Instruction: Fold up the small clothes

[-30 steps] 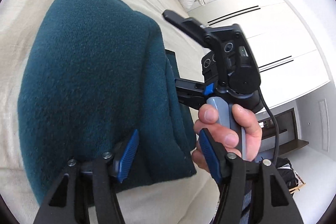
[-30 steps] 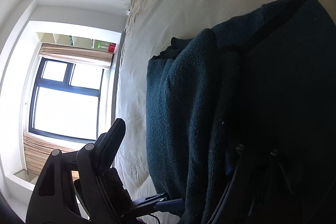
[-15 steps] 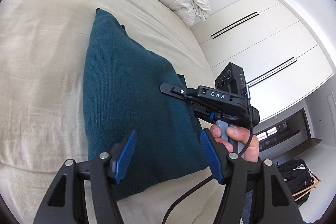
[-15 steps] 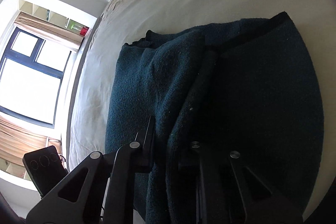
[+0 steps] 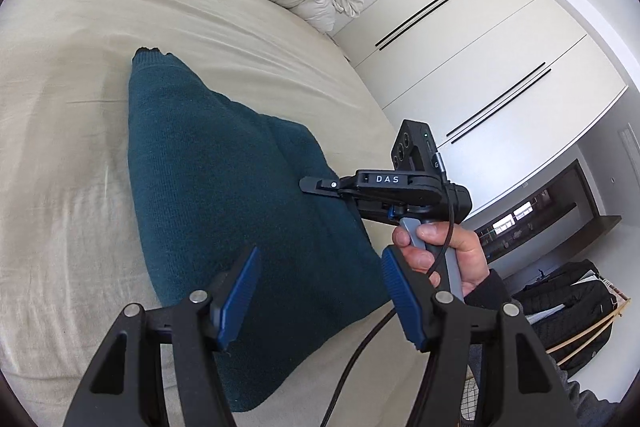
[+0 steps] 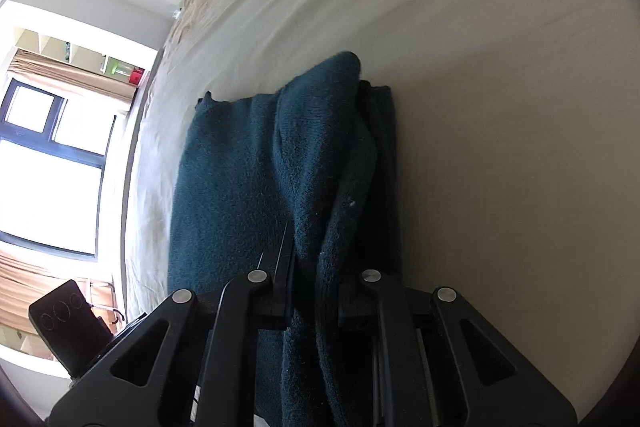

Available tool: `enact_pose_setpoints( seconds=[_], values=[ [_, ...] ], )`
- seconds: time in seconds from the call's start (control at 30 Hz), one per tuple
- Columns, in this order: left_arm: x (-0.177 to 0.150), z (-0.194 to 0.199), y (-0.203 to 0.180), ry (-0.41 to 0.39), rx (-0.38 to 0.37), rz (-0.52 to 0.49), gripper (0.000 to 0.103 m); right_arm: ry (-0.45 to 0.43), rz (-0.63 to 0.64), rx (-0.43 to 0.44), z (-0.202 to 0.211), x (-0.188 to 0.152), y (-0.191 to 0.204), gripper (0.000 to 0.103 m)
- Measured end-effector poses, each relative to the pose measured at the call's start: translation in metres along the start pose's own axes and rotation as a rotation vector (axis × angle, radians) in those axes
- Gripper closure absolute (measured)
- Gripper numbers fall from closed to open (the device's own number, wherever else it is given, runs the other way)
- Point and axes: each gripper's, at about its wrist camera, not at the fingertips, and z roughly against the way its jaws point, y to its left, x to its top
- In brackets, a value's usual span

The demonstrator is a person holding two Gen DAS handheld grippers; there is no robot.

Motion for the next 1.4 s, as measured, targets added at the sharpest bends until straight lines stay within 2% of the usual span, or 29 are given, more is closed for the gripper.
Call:
enact_pose_setpoints(
  seconds=[0.07, 0.1, 0.17, 0.5, 0.63, 0.73, 0.8, 0.83, 0.9, 1.07, 1.13, 1.23, 1.3, 1.37, 1.4],
  values=[
    [-0.001, -0.012, 0.005, 0.029, 0.029, 0.002, 0.038, -0.035, -0.04, 0.053, 0.001, -0.005, -0.012, 0.09],
    [-0.001, -0.017, 0.005, 0.039, 0.038, 0.002, 0.038, -0.055, -0.068, 0.08, 0.002, -0.01, -0.013, 0.086],
    [-0.002, -0.023, 0.007, 0.051, 0.054, -0.004, 0.038, -0.071, -0.1, 0.098, 0.008, -0.017, -0.014, 0.085],
    [-0.004, -0.037, 0.007, 0.075, 0.103, -0.034, 0.038, -0.125, -0.025, 0.055, 0.064, -0.071, -0.002, 0.082],
    [-0.004, -0.046, 0.009, 0.088, 0.117, -0.032, 0.038, -0.098, -0.019, -0.011, 0.061, -0.094, -0.013, 0.082],
    [-0.006, -0.055, 0.009, 0.109, 0.129, -0.045, 0.039, -0.115, -0.063, -0.001, 0.05, -0.105, -0.038, 0.08],
    [-0.008, -0.058, 0.009, 0.115, 0.137, -0.057, 0.039, -0.13, -0.091, 0.057, 0.045, -0.108, -0.051, 0.08],
    [-0.008, -0.057, 0.008, 0.116, 0.141, -0.06, 0.04, -0.14, -0.113, 0.081, 0.046, -0.11, -0.055, 0.08],
    [-0.008, -0.051, 0.003, 0.115, 0.146, -0.058, 0.04, -0.148, -0.108, 0.068, 0.052, -0.112, -0.049, 0.077],
    [0.019, -0.018, -0.015, 0.012, 0.146, -0.104, 0.037, -0.224, -0.014, -0.045, 0.084, -0.104, -0.016, 0.077],
    [0.038, -0.02, -0.014, 0.001, 0.155, -0.114, 0.037, -0.255, -0.002, 0.016, 0.098, -0.095, -0.005, 0.077],
    [0.065, -0.038, 0.001, 0.012, 0.183, -0.095, 0.039, -0.25, 0.037, 0.093, 0.102, -0.074, 0.018, 0.077],
    [0.081, -0.057, 0.013, 0.049, 0.175, -0.056, 0.044, -0.216, 0.058, 0.144, 0.087, -0.055, 0.031, 0.077],
    [0.09, -0.076, 0.018, 0.087, 0.211, -0.069, 0.047, -0.184, 0.025, 0.164, 0.069, -0.036, 0.033, 0.077],
    [0.092, -0.085, 0.02, 0.112, 0.224, -0.081, 0.047, -0.166, 0.003, 0.187, 0.046, -0.021, 0.048, 0.077]
  ],
)
